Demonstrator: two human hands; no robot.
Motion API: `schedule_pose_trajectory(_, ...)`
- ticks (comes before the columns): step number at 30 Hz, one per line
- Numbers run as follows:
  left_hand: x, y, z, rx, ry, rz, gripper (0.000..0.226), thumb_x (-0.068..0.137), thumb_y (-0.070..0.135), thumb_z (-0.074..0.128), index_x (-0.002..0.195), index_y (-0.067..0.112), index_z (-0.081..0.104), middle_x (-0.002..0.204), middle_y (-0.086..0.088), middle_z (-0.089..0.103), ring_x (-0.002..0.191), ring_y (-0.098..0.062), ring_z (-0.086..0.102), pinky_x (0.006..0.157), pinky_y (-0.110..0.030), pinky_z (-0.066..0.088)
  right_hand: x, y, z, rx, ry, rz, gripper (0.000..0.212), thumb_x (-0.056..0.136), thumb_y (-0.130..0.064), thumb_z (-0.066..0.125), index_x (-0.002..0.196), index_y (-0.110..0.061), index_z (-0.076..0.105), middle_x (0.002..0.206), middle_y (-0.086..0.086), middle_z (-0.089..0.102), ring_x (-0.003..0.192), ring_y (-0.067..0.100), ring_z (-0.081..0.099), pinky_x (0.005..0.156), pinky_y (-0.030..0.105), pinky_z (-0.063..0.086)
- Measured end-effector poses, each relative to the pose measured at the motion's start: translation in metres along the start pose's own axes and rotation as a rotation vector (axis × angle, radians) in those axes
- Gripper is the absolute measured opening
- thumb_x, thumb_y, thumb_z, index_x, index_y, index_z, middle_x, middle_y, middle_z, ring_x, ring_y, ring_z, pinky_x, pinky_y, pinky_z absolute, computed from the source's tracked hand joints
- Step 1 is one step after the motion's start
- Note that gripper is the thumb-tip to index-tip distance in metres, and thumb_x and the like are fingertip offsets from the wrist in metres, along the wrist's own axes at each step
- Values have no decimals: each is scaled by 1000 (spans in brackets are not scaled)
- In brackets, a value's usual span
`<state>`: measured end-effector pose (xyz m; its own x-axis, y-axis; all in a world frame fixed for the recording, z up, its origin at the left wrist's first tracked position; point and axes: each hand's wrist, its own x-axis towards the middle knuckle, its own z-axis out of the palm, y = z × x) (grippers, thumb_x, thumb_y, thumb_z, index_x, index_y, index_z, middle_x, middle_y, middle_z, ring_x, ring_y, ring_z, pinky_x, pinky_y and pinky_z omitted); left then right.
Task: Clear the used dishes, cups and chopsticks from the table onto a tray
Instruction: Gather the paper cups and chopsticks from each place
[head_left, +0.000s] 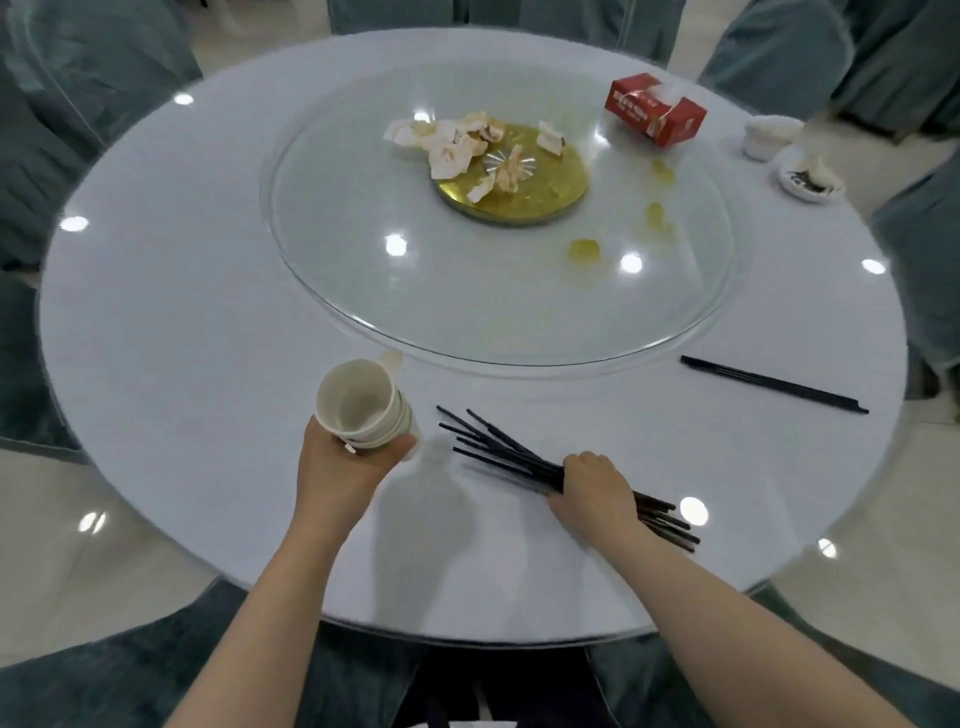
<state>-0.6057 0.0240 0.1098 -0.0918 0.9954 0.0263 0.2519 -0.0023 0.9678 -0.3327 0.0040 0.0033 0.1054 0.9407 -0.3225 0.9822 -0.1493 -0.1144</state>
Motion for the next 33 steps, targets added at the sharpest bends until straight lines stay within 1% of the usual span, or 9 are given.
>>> schedule_pose_trajectory(5, 26, 21, 63, -8, -99, 7, 37, 61, 14, 82, 78, 43, 66, 76, 24, 68, 69, 9, 61, 58, -4, 43, 8, 69, -9, -71, 32, -66, 14, 85, -17, 47, 99, -14, 46, 96, 3, 55, 88, 27, 53, 64, 33, 32)
schedule_pose_trajectory(7, 39, 27, 93, -7, -144, 6, 38, 64, 9, 83, 82, 39, 67, 79, 25, 69, 72, 10, 62, 59, -4, 44, 13, 103, -18, -72, 37, -27, 14, 85, -13, 46, 99, -16, 44, 88, 3, 59, 81, 29, 58, 60, 35, 31)
schedule_pose_trajectory(11, 61, 41, 148, 4, -205, 1, 38, 61, 19, 83, 93, 30, 67, 84, 23, 70, 77, 8, 63, 61, -5, 45, 31, 179, -38, -175, 90, 48, 20, 84, -9, 47, 101, -19, 47, 79, 0, 61, 71, 27, 56, 58, 34, 32)
schedule_pose_trajectory(16, 86, 49, 194, 59, -220, -7, 38, 67, 10, 85, 93, 31, 67, 84, 25, 70, 79, 9, 63, 61, -3, 43, 67, 260, -61, -162, 173, 153, 51, 88, -12, 49, 136, -25, 41, 104, -2, 67, 91, 24, 62, 66, 33, 34)
schedule_pose_trajectory(20, 100, 50, 215, 104, -214, -32, 36, 67, 9, 85, 96, 24, 68, 82, 25, 70, 78, 11, 62, 60, -2, 43, 96, 292, -69, -186, 138, 179, 64, 90, -19, 48, 148, -24, 22, 102, 0, 65, 91, 25, 61, 64, 32, 33)
schedule_pose_trajectory(23, 105, 49, 219, 127, -202, -46, 36, 68, 8, 85, 99, 20, 69, 85, 16, 72, 78, 11, 62, 60, -2, 43, 109, 299, -68, -128, 106, 212, 56, 91, -21, 49, 144, -23, 32, 105, 1, 64, 95, 26, 61, 68, 33, 38)
schedule_pose_trajectory(26, 105, 47, 218, 135, -177, -65, 38, 68, 8, 84, 101, 17, 69, 91, 11, 71, 79, 7, 63, 62, -5, 45, 116, 299, -73, -139, 165, 206, 25, 87, -15, 50, 108, -20, 62, 93, 1, 61, 89, 26, 58, 73, 35, 45)
schedule_pose_trajectory(28, 104, 46, 216, 136, -168, -84, 38, 68, 8, 84, 102, 18, 69, 91, 11, 71, 79, 7, 64, 66, -12, 46, 117, 298, -75, -173, 174, 143, 18, 85, -9, 51, 94, -15, 64, 90, 3, 55, 88, 26, 54, 69, 35, 43)
schedule_pose_trajectory(33, 94, 43, 213, 130, -155, -107, 39, 68, 10, 85, 101, 20, 69, 90, 11, 71, 78, 7, 63, 68, -19, 45, 107, 292, -73, -94, 58, 49, 17, 87, -2, 47, 99, -8, 56, 105, 7, 46, 99, 24, 44, 74, 33, 45)
